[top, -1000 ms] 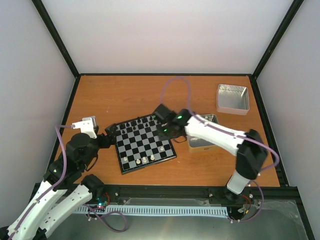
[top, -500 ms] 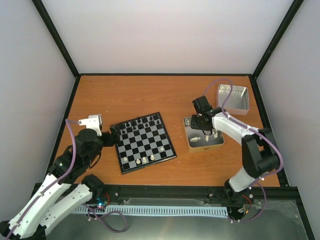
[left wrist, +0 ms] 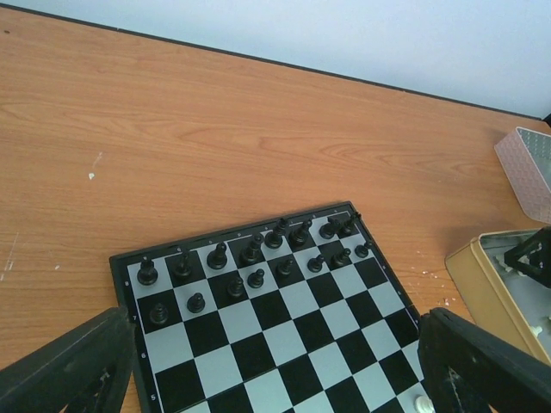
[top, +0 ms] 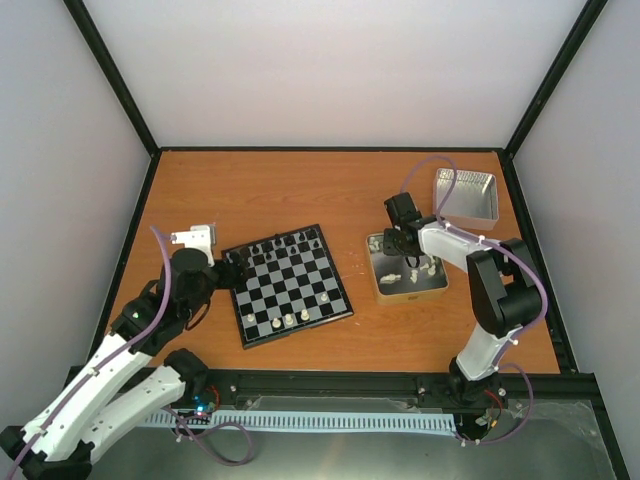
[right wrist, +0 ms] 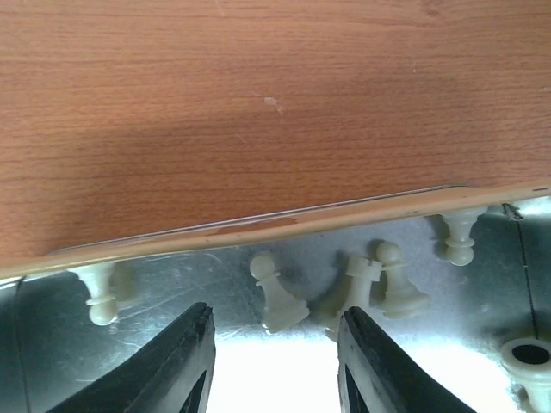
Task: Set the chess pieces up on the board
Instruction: Pick up the chess piece from the storage box.
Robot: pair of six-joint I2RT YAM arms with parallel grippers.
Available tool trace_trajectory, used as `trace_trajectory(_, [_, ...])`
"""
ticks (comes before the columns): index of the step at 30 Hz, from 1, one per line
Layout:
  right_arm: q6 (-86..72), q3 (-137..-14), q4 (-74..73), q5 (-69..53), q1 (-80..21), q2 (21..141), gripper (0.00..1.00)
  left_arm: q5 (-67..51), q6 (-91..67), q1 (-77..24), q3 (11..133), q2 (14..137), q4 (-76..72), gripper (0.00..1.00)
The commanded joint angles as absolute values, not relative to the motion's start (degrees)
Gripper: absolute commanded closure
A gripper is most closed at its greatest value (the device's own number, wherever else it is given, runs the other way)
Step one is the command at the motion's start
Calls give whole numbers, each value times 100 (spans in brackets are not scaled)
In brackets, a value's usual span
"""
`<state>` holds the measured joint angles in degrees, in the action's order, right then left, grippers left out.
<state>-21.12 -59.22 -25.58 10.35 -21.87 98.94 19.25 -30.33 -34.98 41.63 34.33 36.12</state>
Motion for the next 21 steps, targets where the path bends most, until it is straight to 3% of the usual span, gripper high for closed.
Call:
trace_trajectory(1, [-1907, -5836, -2300, 1201, -2113, 9880, 59, 1799, -3059, -3472, 4292, 3593, 3424, 9])
trace_trajectory(6, [-1609, -5841, -2091, 955, -2018, 9993, 67, 1743, -3075, -3472, 4259, 3608, 3404, 9])
trace_trajectory(16, [-1414, -5851, -2122, 744, -1986, 10285, 67, 1683, -3111, -3467, 4155, 3516, 3422, 9])
trace_trajectory(21, [-1503, -5833, -2247, 765, -1981, 10243, 74, 1669, -3127, -3471, 4143, 3516, 3427, 9])
